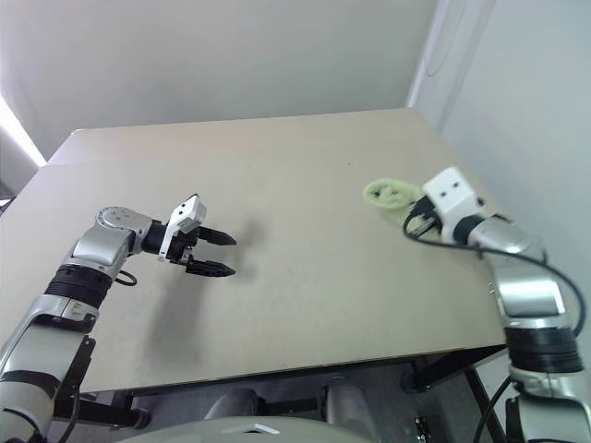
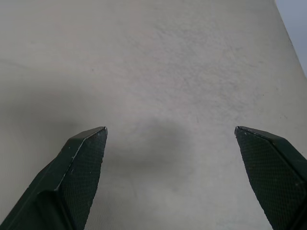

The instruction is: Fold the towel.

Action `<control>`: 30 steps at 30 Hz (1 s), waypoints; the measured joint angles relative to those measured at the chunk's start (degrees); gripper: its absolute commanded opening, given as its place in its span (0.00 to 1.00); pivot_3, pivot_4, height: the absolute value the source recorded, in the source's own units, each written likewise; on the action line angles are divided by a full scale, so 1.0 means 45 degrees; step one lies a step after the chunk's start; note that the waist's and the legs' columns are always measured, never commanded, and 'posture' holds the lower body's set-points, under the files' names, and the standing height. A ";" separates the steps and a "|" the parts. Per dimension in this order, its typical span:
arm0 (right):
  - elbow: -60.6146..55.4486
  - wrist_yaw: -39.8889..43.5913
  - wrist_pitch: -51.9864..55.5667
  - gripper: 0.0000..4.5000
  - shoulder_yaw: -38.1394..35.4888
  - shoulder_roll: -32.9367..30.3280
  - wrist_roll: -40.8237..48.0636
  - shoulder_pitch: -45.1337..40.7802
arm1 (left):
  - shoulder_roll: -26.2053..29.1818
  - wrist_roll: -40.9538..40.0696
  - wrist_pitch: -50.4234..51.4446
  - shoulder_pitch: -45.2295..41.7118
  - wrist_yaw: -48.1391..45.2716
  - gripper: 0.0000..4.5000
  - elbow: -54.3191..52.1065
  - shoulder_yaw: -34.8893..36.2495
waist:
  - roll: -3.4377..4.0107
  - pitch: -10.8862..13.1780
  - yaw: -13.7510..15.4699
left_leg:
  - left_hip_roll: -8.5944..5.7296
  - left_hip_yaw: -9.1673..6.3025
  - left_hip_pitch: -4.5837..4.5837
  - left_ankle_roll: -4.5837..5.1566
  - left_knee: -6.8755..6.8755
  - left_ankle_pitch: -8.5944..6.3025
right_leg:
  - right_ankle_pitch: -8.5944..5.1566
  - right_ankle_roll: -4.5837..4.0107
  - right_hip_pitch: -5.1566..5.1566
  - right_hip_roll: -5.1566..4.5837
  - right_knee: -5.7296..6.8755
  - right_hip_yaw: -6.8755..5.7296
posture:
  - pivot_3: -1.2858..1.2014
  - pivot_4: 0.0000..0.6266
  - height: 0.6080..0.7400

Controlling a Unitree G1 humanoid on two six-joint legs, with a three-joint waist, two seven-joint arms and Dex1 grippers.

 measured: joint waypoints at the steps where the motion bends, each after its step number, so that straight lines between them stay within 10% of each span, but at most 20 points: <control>1: -0.0074 -0.0063 -0.0105 0.00 0.0428 0.0154 -0.0130 0.0294 | -0.0002 0.0003 -0.0061 0.0000 -0.0002 1.00 0.0053 0.0000 | 0.0001 -0.0001 0.0012 | -0.0001 0.0001 0.0000 0.0000 0.0001 0.0000 | 0.0000 0.0000 0.0001 -0.0002 0.0001 0.0000 | 0.52 0.00 1.00; 10: -0.0596 -0.0379 -0.1017 0.00 0.1999 0.0425 -0.1397 0.1811 | 0.0063 0.0052 -0.0450 0.0004 -0.0002 1.00 0.0379 0.0019 | -0.0001 -0.0001 0.0046 | -0.0001 -0.0002 0.0005 0.0000 0.0007 0.0000 | -0.0001 0.0001 0.0007 0.0000 -0.0001 -0.0001 | 0.52 0.00 1.00; 21: -0.1762 0.0133 0.0138 0.90 0.0422 0.1038 0.0641 0.1707 | 0.0062 0.0102 -0.0856 0.0012 0.0009 1.00 0.0798 0.0020 | -0.0001 0.0000 0.0050 | -0.0001 -0.0002 0.0002 0.0000 0.0008 0.0000 | 0.0000 0.0002 0.0007 -0.0002 -0.0001 -0.0001 | 0.52 0.00 1.00; 30: -0.2509 -0.0600 0.2021 0.90 -0.2857 0.2397 0.4424 0.0466 | -0.0013 -0.0298 -0.0009 -0.0006 -0.0050 1.00 0.1180 0.0537 | -0.0001 -0.0001 0.0045 | 0.0003 -0.0006 0.0010 0.0000 0.0007 0.0000 | 0.0001 0.0001 0.0009 0.0001 0.0004 -0.0004 | 0.52 0.00 1.00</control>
